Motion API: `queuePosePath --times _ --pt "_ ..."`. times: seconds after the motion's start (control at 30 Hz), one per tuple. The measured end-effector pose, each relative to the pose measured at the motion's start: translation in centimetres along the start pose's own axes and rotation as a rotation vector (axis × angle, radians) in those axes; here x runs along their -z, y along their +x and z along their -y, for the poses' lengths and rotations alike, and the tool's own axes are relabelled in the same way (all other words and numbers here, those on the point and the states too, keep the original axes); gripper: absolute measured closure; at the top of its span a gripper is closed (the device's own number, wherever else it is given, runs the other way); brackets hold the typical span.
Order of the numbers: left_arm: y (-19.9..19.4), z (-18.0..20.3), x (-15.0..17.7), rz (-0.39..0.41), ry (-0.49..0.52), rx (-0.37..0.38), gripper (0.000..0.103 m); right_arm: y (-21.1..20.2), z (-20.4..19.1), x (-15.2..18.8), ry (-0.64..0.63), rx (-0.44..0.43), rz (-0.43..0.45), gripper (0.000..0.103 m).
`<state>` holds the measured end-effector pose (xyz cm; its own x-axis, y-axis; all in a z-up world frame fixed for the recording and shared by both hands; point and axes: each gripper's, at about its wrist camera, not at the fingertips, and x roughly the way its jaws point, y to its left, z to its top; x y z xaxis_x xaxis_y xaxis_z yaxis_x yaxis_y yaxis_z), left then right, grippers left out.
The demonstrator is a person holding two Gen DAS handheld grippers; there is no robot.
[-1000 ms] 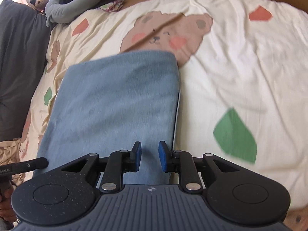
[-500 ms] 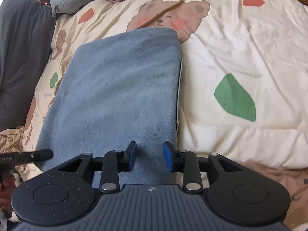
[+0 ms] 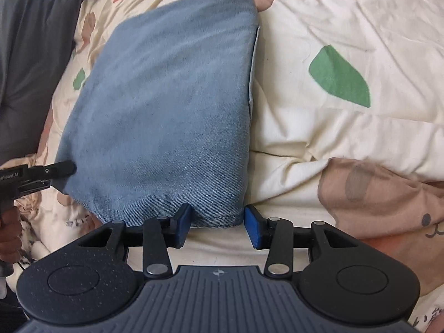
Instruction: Fold clothes
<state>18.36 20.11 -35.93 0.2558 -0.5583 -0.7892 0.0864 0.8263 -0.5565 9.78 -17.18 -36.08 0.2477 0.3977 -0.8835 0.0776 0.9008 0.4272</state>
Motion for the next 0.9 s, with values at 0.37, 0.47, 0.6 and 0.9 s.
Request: queuePosePath --times 0.37,0.47,0.6,0.9 --pt "0.8 0.1 -3.3 0.09 0.019 -0.017 0.039 -2.2 2.2 -3.4 0.037 -0.014 0.105 0.056" --pt "2.1 -0.1 -4.2 0.083 0.031 -0.024 0.036 -1.6 2.4 -4.7 0.02 -0.031 0.115 0.055" --pt "3.4 -0.4 -5.3 0.073 0.027 -0.03 0.033 -0.7 2.8 -6.1 0.024 -0.042 0.127 0.055" --pt "6.0 -0.2 -7.1 0.027 0.061 -0.036 0.03 2.3 3.4 -8.5 0.108 -0.087 0.149 0.047"
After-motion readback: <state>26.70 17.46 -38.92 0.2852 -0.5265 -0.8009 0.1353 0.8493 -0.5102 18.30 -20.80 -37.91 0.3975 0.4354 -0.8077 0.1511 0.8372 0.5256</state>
